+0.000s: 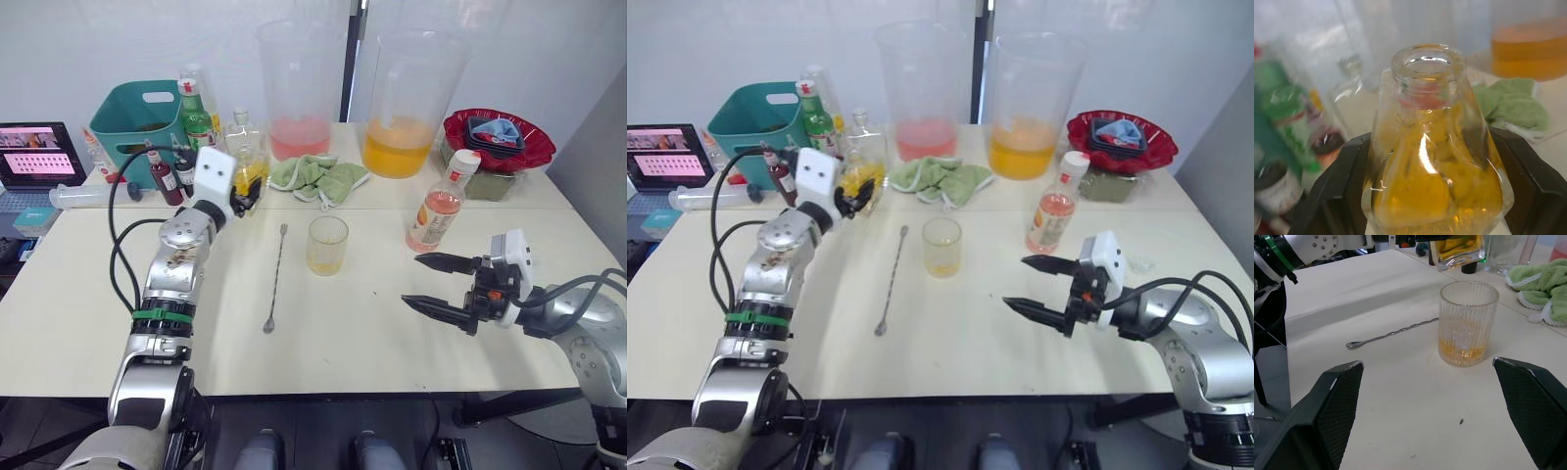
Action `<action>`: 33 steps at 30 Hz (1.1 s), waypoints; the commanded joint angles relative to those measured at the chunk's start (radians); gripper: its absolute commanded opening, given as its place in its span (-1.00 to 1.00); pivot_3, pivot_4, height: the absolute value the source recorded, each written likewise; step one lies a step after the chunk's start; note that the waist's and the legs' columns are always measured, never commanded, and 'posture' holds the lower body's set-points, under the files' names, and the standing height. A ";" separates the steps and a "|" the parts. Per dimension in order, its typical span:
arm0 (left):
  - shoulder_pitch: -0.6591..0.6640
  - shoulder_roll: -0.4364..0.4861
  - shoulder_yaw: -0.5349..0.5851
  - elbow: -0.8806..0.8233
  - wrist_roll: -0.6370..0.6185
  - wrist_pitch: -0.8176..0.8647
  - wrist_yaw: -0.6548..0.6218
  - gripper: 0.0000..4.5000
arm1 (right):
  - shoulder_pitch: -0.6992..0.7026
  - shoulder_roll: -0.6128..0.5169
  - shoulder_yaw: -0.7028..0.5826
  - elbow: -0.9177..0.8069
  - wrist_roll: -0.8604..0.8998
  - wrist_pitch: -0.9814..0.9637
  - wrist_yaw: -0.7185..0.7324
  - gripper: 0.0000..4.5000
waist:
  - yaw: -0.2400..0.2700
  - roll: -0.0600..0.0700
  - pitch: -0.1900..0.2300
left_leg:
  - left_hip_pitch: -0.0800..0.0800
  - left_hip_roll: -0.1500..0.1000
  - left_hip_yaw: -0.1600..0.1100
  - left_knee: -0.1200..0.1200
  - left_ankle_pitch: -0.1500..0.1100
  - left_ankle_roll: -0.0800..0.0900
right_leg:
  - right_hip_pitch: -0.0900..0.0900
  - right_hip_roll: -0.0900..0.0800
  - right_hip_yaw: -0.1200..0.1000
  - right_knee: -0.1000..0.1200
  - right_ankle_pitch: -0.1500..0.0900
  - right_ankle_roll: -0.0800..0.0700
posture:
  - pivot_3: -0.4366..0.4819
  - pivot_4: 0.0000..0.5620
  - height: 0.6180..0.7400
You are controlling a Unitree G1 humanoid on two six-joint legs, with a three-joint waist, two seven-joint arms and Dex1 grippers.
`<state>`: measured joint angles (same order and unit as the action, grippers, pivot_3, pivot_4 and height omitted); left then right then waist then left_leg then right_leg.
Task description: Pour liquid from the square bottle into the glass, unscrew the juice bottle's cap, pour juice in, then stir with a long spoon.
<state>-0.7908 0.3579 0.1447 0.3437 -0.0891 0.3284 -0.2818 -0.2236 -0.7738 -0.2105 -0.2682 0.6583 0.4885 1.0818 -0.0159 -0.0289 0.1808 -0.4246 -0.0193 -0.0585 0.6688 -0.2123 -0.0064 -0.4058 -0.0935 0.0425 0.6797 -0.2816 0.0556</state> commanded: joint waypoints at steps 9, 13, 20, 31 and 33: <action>0.090 0.002 0.079 -0.233 -0.077 0.190 0.067 0.23 | -0.066 -0.009 0.030 0.052 -0.008 -0.014 0.060 0.99 | 0.016 -0.002 0.000 | -0.001 -0.001 0.000 0.003 0.000 0.000 | 0.000 -0.001 0.000 -0.001 0.000 0.000 | -0.05 -0.47 1.00; 0.101 0.003 0.091 -0.236 -0.102 0.201 0.064 0.23 | -0.070 -0.008 0.036 0.054 -0.005 -0.011 0.062 0.99 | 0.016 -0.002 0.000 | -0.001 0.000 0.000 0.004 0.000 0.000 | 0.000 -0.001 0.000 -0.001 0.000 0.000 | -0.05 -0.47 1.00; 0.126 0.019 0.085 -0.254 -0.114 0.198 0.031 0.23 | -0.077 -0.003 0.044 0.059 -0.006 -0.008 0.061 0.99 | 0.017 -0.002 0.000 | -0.001 0.000 0.000 0.004 0.000 0.000 | 0.000 -0.001 0.000 -0.001 0.000 0.000 | -0.05 -0.47 1.00; 0.081 0.054 0.099 -0.387 -0.127 0.066 0.007 0.99 | -0.103 -0.010 0.049 0.069 -0.002 -0.001 0.069 1.00 | 0.018 -0.002 0.000 | 0.001 0.000 0.000 0.004 0.000 0.000 | 0.001 -0.001 0.001 -0.001 0.000 0.000 | -0.05 -0.47 1.00; 0.068 0.088 0.089 -0.417 -0.142 0.050 -0.047 0.99 | -0.112 -0.012 0.049 0.074 -0.002 0.001 0.070 1.00 | 0.018 -0.002 0.000 | 0.001 0.000 0.000 0.004 0.000 0.000 | 0.001 -0.001 0.001 -0.001 0.000 0.000 | -0.05 -0.47 1.00</action>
<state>-0.6857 0.4139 0.2218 0.0000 -0.2062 0.4168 -0.2902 -0.3141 -0.7746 -0.1480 -0.1850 0.6483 0.4903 1.1483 0.0019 -0.0310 0.1809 -0.4239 -0.0194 -0.0581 0.6726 -0.2124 -0.0065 -0.4048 -0.0942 0.0430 0.6785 -0.2815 0.0555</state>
